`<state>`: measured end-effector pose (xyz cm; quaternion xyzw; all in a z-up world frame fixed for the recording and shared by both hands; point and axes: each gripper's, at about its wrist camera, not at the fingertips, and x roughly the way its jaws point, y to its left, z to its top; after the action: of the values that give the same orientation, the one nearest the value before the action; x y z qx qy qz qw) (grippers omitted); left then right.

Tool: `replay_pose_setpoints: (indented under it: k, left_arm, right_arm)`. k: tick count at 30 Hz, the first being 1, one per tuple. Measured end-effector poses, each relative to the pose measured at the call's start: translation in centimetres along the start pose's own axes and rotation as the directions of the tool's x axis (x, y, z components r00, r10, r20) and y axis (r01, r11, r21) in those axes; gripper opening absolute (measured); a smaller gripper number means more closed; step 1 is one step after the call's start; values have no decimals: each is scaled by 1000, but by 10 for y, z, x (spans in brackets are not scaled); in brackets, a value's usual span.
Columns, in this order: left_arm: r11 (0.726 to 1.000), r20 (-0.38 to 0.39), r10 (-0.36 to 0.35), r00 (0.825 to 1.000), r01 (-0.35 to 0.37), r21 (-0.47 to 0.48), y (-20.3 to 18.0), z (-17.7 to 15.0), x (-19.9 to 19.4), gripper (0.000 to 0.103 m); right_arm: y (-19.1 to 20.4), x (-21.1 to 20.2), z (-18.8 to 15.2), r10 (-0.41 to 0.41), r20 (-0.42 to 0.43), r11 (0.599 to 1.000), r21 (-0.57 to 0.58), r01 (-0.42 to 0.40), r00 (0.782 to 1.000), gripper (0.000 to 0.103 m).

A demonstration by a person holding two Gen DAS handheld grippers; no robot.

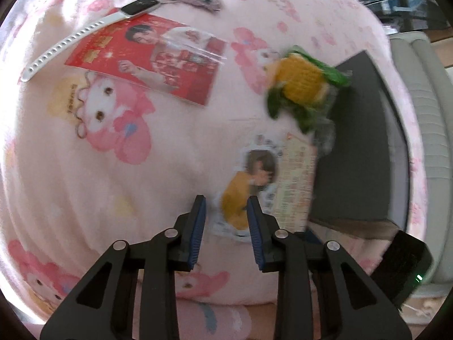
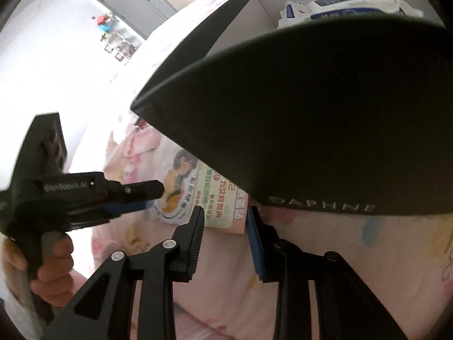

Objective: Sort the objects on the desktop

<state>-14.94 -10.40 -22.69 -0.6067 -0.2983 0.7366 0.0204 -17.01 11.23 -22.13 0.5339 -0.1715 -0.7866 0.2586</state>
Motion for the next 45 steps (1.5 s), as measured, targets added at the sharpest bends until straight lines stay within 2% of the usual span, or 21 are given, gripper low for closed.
replay_pose_setpoints:
  k: [6, 7, 9, 11, 12, 15, 19, 22, 26, 28, 30, 31, 33, 35, 37, 41, 43, 44, 45]
  left_arm:
    - [1000, 74, -20, 997, 20, -8, 1, -15, -19, 33]
    - [1000, 85, -3, 996, 4, -17, 1, -14, -18, 33]
    - [996, 111, 84, 990, -80, -41, 0, -8, -11, 33]
    - [983, 121, 175, 977, -166, -82, 3, 3, -2, 33]
    - [981, 109, 178, 978, -168, -96, 6, 5, 3, 33]
    - [987, 83, 139, 987, -131, -89, 5, 7, 10, 33]
    - [994, 70, 107, 992, -105, -30, -8, 5, 15, 33]
    - [994, 47, 112, 993, -112, -3, -14, 4, 22, 34]
    - [996, 41, 88, 995, -88, -12, -12, 2, 20, 34]
    - [998, 31, 49, 998, -48, -35, -6, -5, 13, 37]
    - [996, 47, -17, 999, 21, -85, 4, -14, 1, 49]
    - [992, 66, -56, 996, 63, -114, 9, -18, -5, 49]
    - [987, 91, -77, 993, 88, -133, 13, -20, -9, 49]
    - [990, 87, -40, 995, 51, -130, 7, -16, 0, 49]
    - [990, 69, 1, 998, 8, -139, 6, -11, 5, 49]
    - [987, 80, 30, 996, -17, -159, 10, -9, 10, 48]
    - [989, 101, 72, 992, -58, -136, 7, -7, 10, 41]
    - [989, 107, 94, 990, -80, -122, 4, -6, 11, 31]
    - [990, 103, 113, 988, -102, -100, 1, -6, 14, 30]
  right_arm:
    - [2, -10, -12, 95, -103, 995, 25, -93, 990, 29]
    - [4, -9, -14, 80, -128, 997, 15, -79, 989, 29]
    - [5, -4, -16, 2, -150, 1000, 1, -2, 989, 29]
    - [2, 2, -16, -137, -118, 991, -7, 137, 984, 32]
    - [0, 4, -16, -153, -101, 988, 4, 154, 983, 32]
    - [-2, 3, -12, -116, -49, 992, 42, 118, 992, 32]
    - [-6, 1, -11, -59, 14, 995, 78, 57, 998, 32]
    - [-10, 11, -12, -29, 0, 992, 121, 28, 1000, 32]
    - [-4, 12, -14, 5, 16, 995, 102, -6, 1000, 32]
    - [6, 10, -17, 52, 0, 996, 66, -52, 999, 33]
    - [15, 7, -21, 72, -31, 997, 26, -71, 997, 33]
    - [19, 6, -24, 86, -63, 996, 12, -86, 994, 33]
    - [22, 6, -26, 95, -95, 995, 3, -95, 991, 33]
    - [23, 6, -26, 92, -103, 996, -4, -93, 990, 33]
    - [19, 10, -25, 58, -77, 998, 21, -57, 995, 33]
    - [11, 22, -24, 10, -63, 997, 75, -5, 998, 33]
    - [11, 25, -24, 16, -53, 997, 82, -12, 998, 33]
    - [12, 27, -25, 21, -49, 997, 81, -17, 999, 33]
    - [14, 28, -25, 30, -48, 997, 70, -27, 998, 33]
